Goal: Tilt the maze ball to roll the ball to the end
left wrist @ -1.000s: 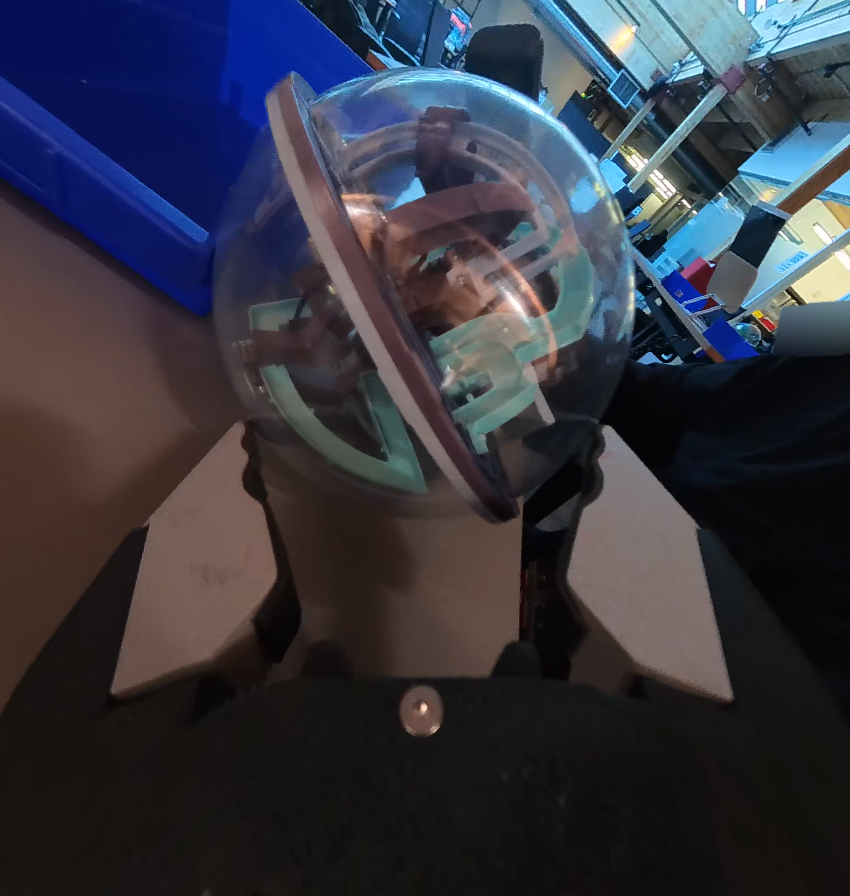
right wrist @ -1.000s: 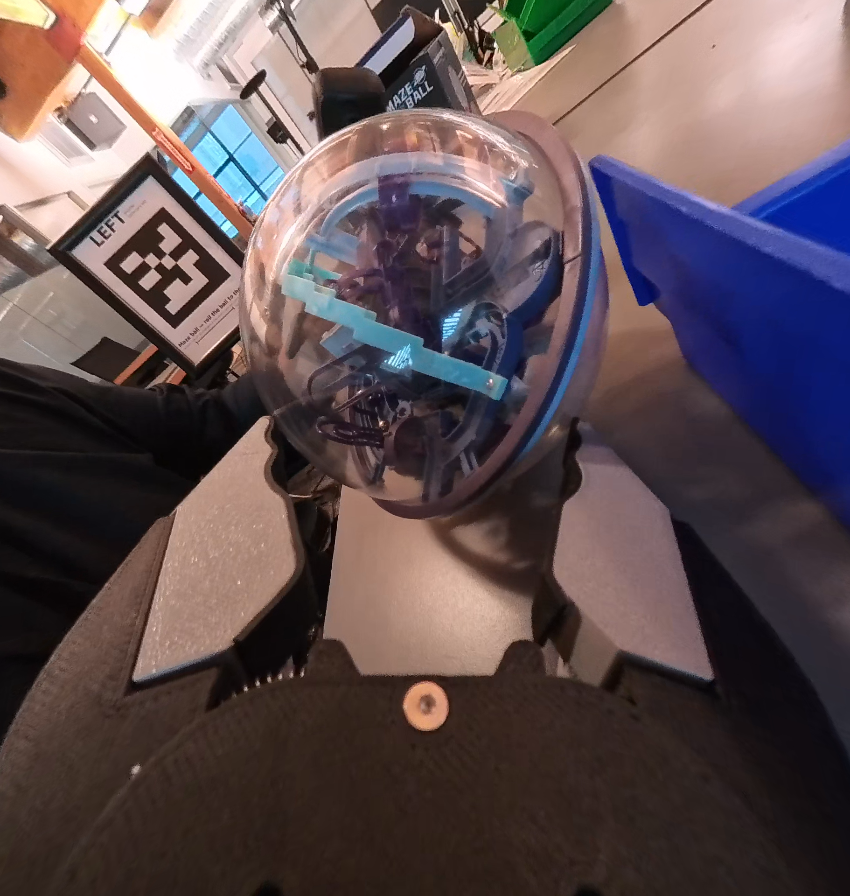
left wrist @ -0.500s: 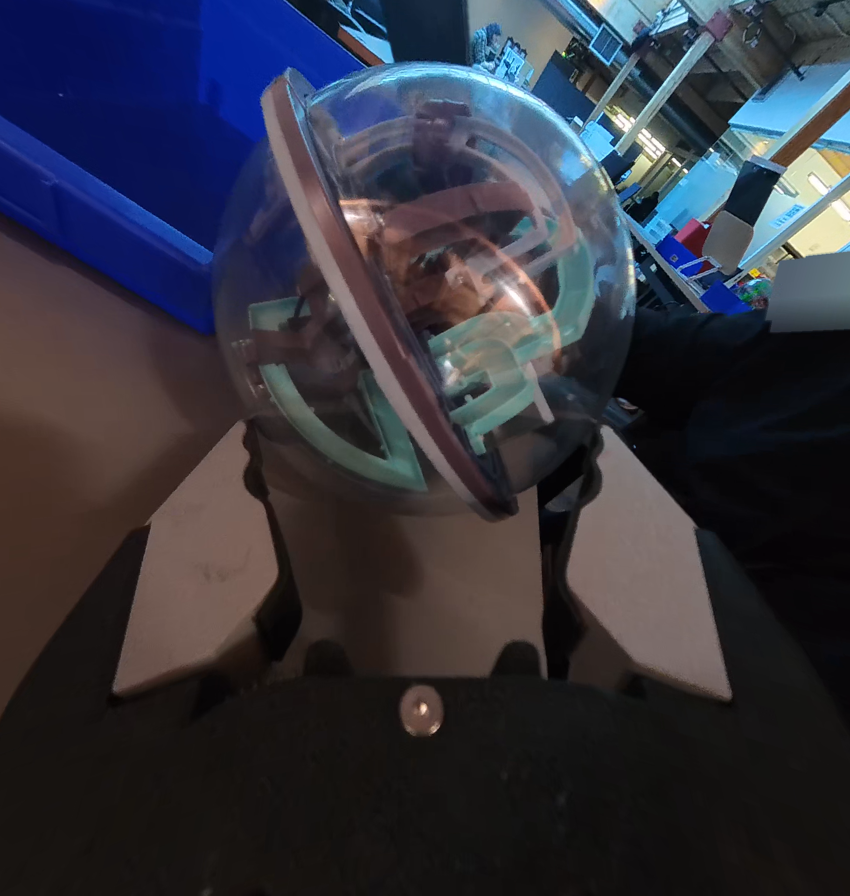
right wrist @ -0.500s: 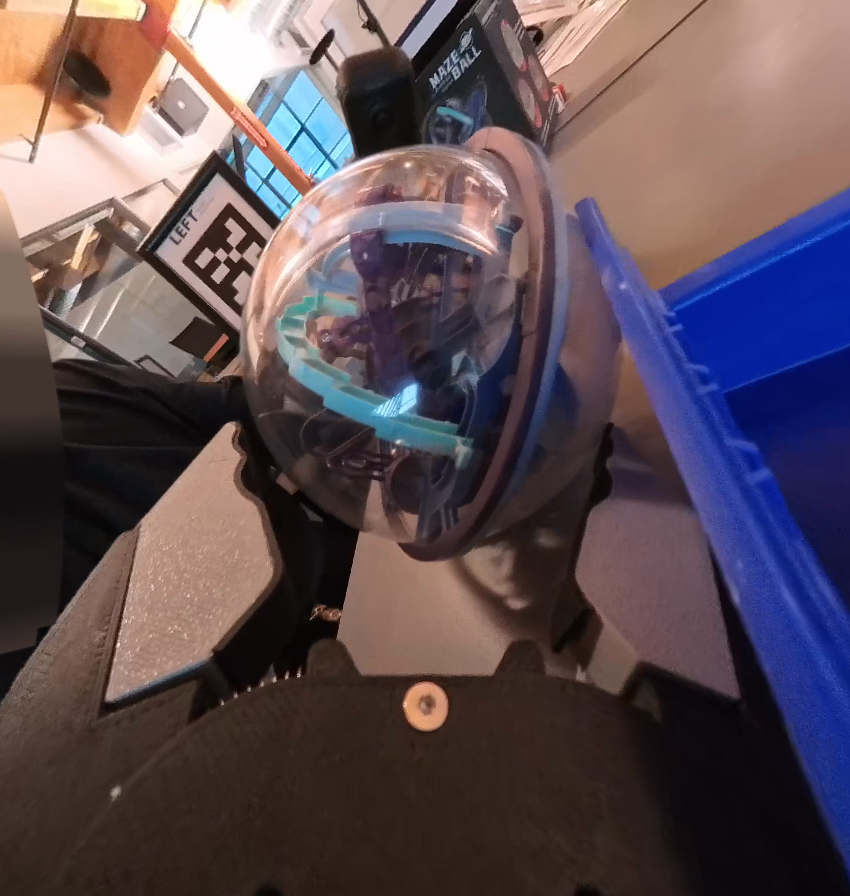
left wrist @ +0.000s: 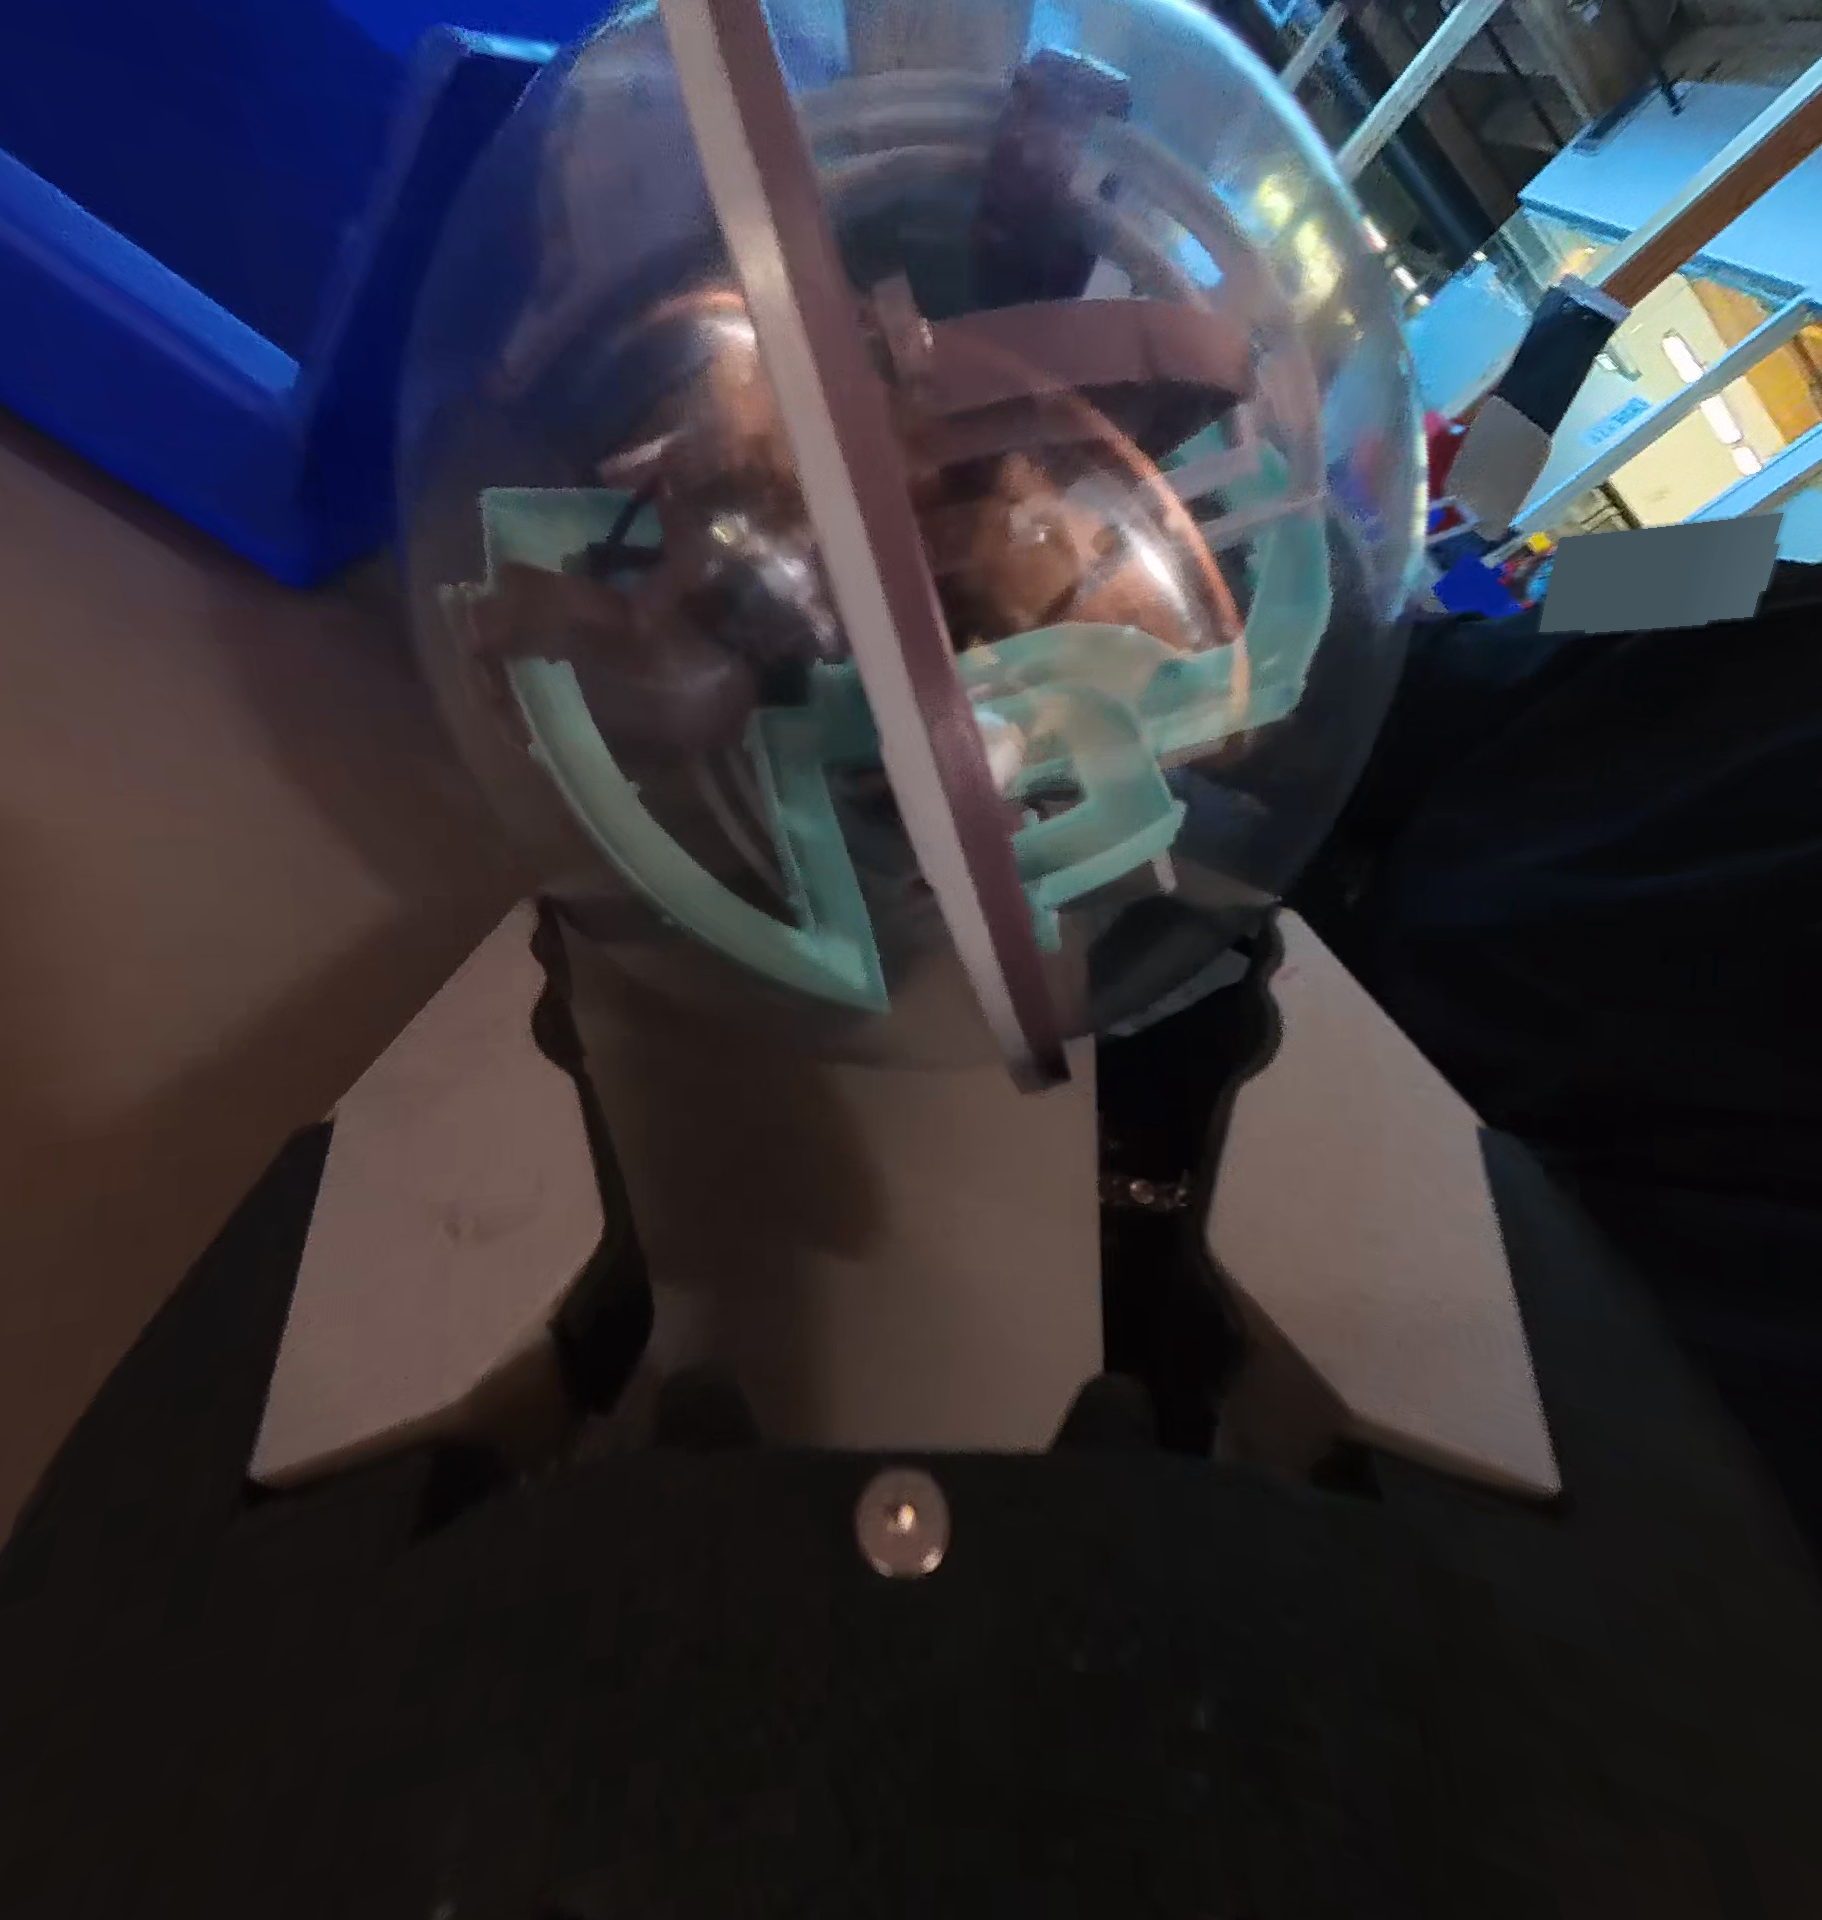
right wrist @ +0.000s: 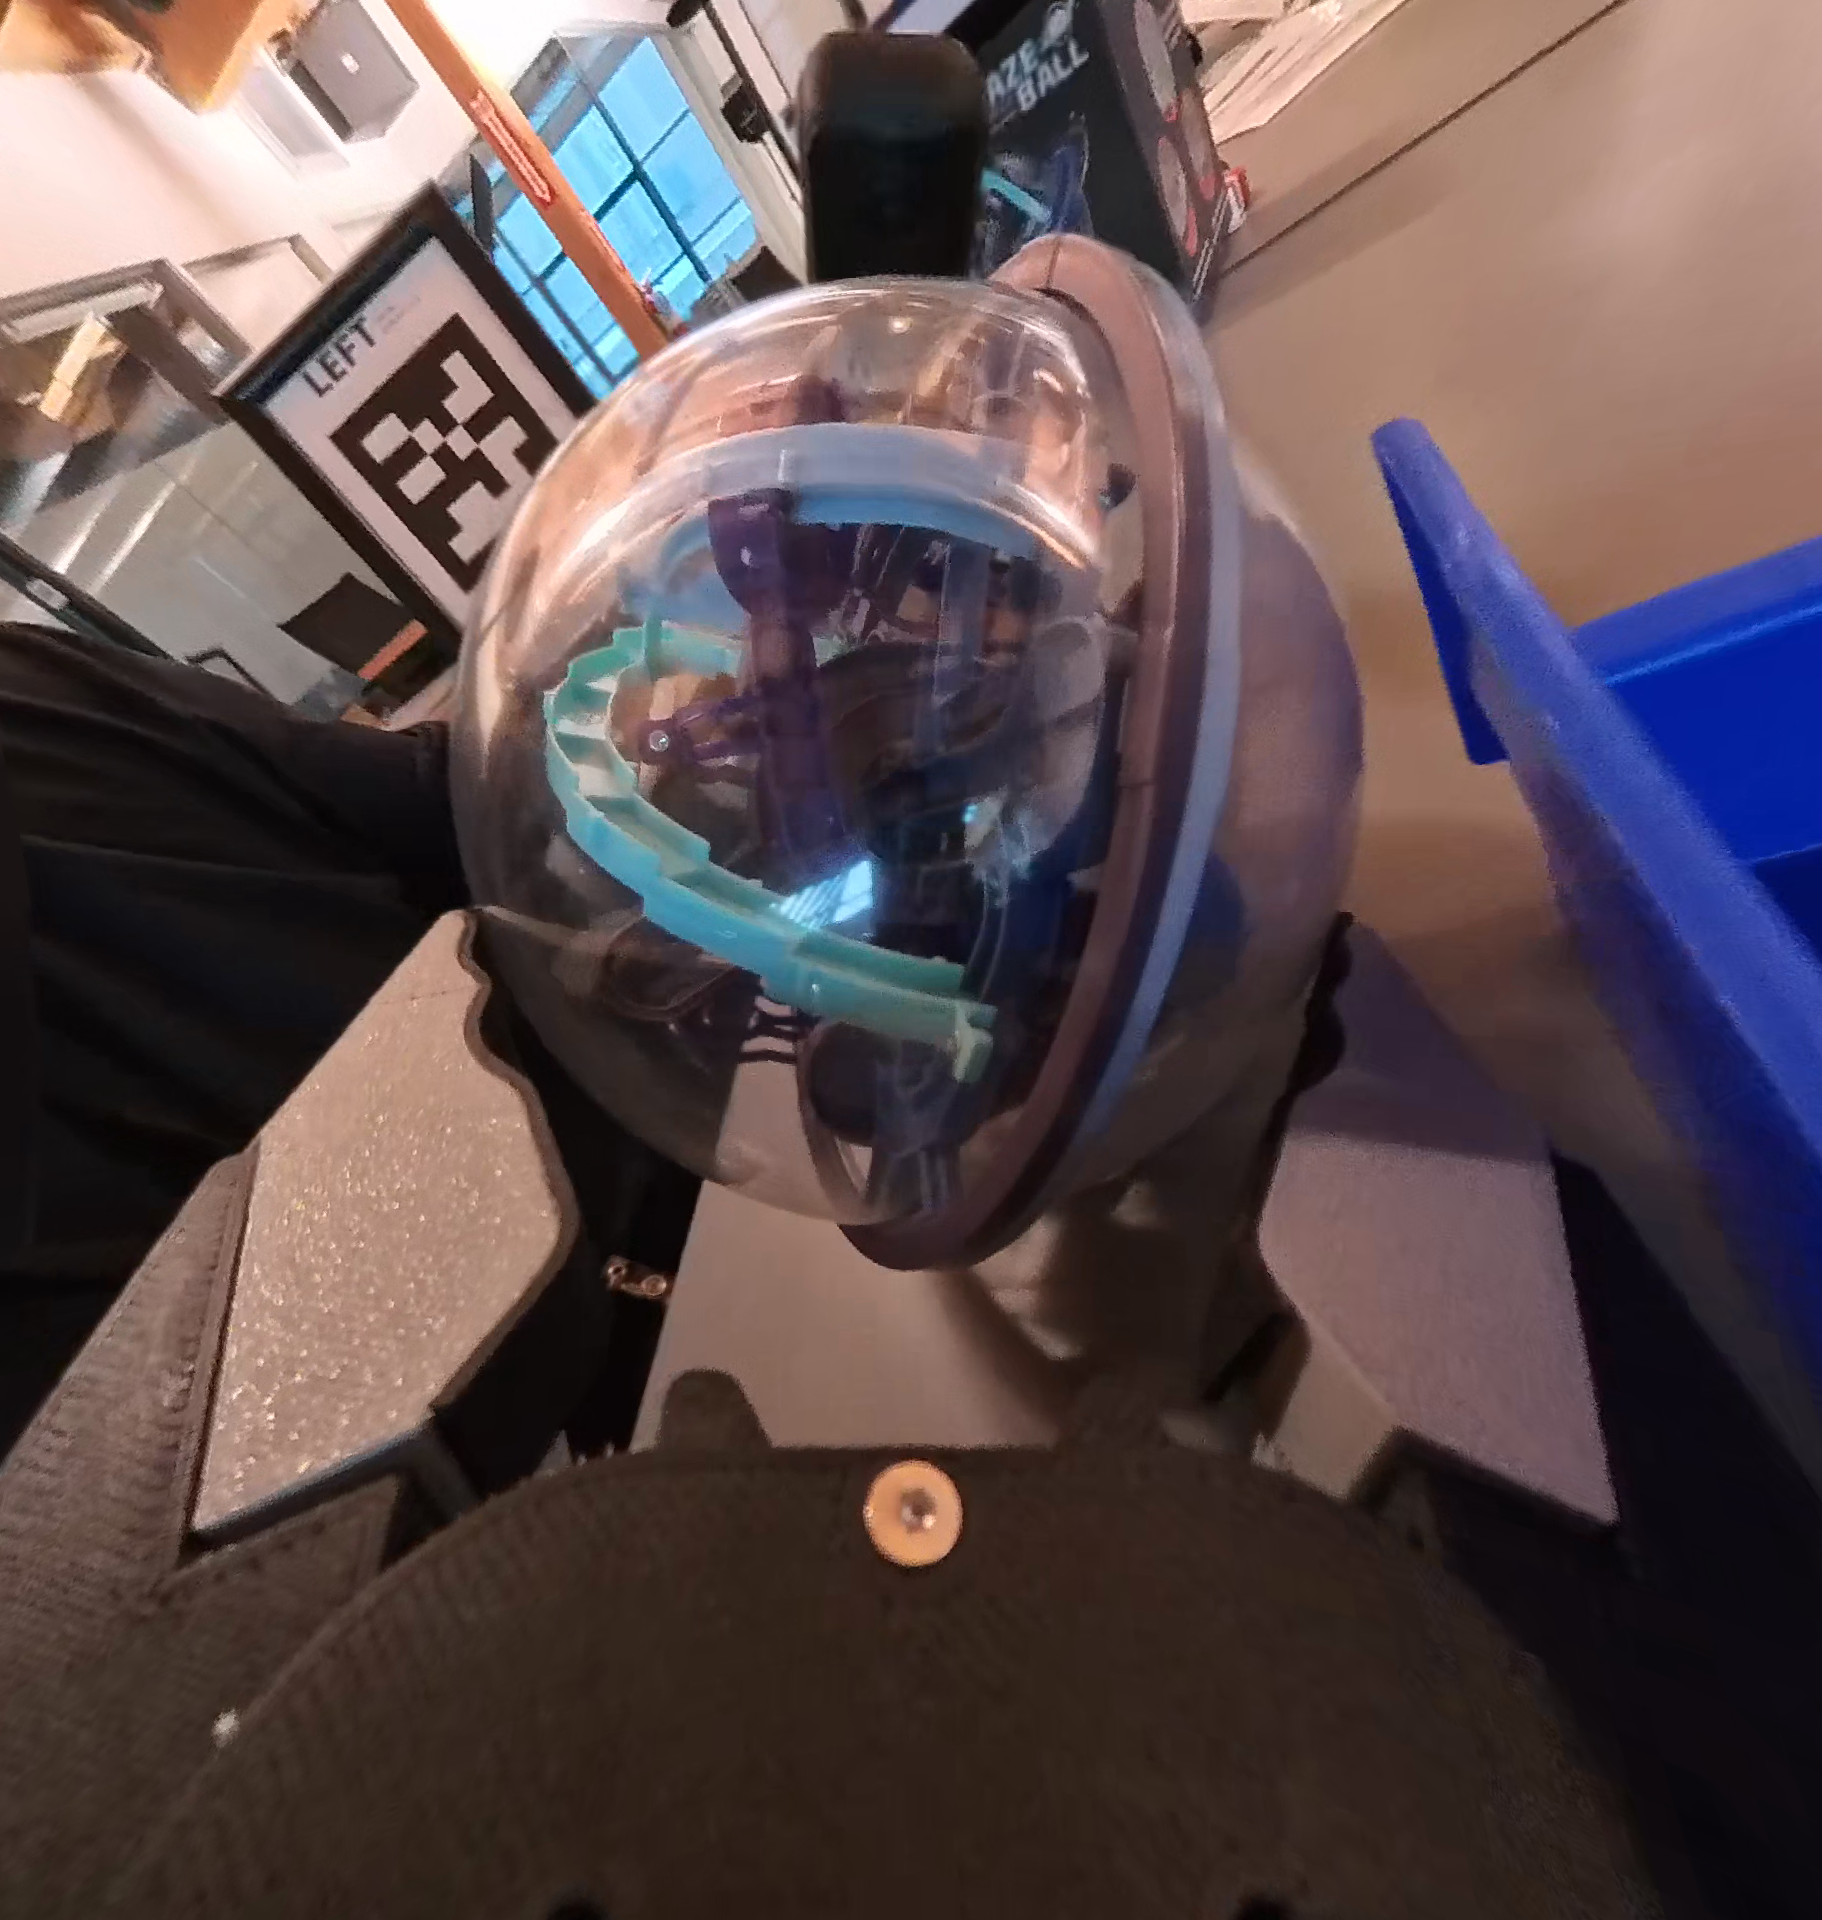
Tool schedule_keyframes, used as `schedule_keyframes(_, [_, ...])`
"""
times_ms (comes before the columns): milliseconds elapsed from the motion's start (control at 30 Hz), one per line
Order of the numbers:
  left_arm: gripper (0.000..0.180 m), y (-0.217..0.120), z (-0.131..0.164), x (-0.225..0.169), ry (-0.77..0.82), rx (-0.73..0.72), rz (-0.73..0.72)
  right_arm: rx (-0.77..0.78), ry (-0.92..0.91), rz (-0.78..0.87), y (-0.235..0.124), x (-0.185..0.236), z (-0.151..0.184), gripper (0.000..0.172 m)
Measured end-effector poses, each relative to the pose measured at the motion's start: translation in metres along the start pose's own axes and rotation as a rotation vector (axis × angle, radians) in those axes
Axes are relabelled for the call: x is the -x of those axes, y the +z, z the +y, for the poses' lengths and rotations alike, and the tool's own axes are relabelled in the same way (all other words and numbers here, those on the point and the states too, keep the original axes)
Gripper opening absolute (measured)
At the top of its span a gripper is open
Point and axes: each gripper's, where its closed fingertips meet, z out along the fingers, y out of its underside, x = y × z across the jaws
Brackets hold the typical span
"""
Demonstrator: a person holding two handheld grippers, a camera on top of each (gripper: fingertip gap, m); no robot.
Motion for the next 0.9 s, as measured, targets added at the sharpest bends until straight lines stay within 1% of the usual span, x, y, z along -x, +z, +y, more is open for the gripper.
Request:
schedule_keyframes(100, [0.124,0.0,-0.003,0.001,0.045,-0.01,-0.038,-0.007,-0.034,0.023,-0.002,0.0,0.001,0.147])
schedule_keyframes(333, [0.125,-0.002,-0.011,0.002,0.067,-0.058,-0.037,0.021,-0.045,0.042,-0.003,-0.002,0.006,0.147])
schedule_keyframes(433, [0.129,-0.003,-0.016,0.003,0.066,-0.09,-0.046,0.037,-0.053,0.061,-0.001,-0.003,0.009,0.147])
schedule_keyframes(600, [0.132,0.0,-0.013,0.002,0.091,-0.067,-0.063,0.034,-0.08,0.071,-0.001,-0.002,0.008,0.147])
schedule_keyframes(900, [0.132,0.001,-0.012,0.002,0.113,-0.061,-0.074,0.042,-0.103,0.073,-0.002,-0.001,0.008,0.147])
